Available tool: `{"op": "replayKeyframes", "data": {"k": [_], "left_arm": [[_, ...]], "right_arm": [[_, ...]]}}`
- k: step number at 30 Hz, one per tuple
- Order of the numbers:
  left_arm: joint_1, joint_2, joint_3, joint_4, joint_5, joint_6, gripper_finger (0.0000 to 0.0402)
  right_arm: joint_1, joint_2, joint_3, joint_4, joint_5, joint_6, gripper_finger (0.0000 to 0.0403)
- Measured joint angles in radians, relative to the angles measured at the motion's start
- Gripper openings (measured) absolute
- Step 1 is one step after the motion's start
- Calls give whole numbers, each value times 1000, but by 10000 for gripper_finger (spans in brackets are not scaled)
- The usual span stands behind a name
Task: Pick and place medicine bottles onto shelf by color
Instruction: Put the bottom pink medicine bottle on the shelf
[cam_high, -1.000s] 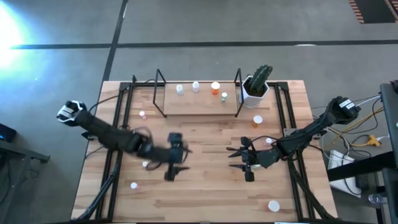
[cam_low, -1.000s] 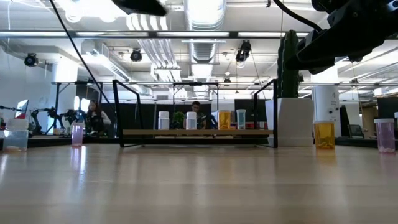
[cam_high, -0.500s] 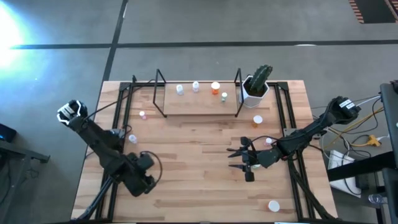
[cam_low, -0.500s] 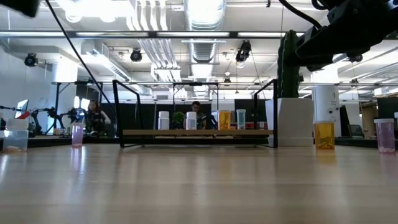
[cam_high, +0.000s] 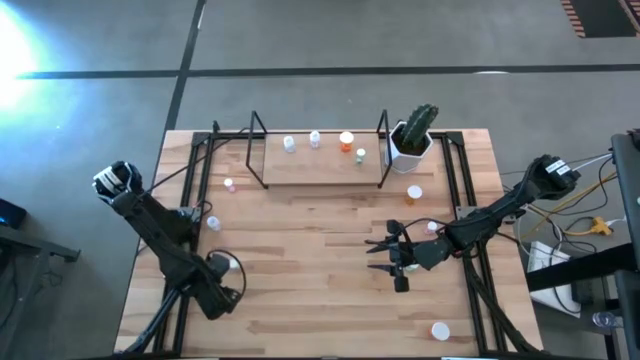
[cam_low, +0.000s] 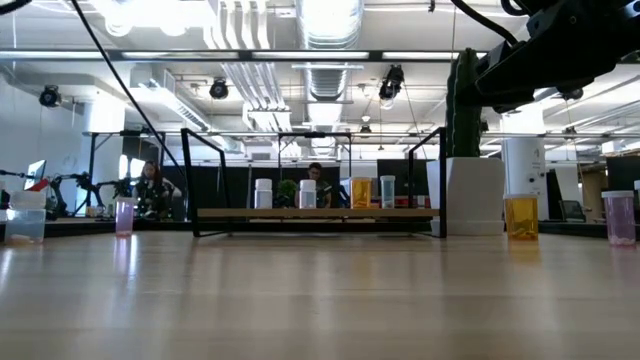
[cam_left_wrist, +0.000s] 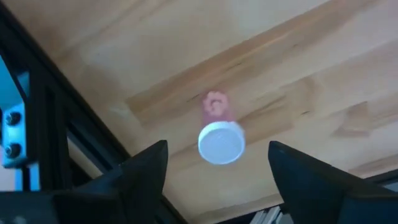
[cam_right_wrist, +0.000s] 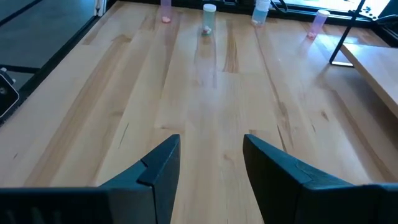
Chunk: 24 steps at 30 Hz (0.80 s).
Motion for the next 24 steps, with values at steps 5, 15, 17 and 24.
{"op": "replayKeyframes", "data": {"k": [5,15,17,24], "left_arm": [[0,1,-49,76,17,-7,222],[0,1,-95,110,17,2,166],[0,1,-95,110,17,2,153],[0,1,-89,156,16,28,102]], "right_arm": [[0,0,0,0,0,0,166],[0,0,0,7,0,0,166],[0,0,0,8,0,0,166],[0,0,0,8,0,0,166]]}}
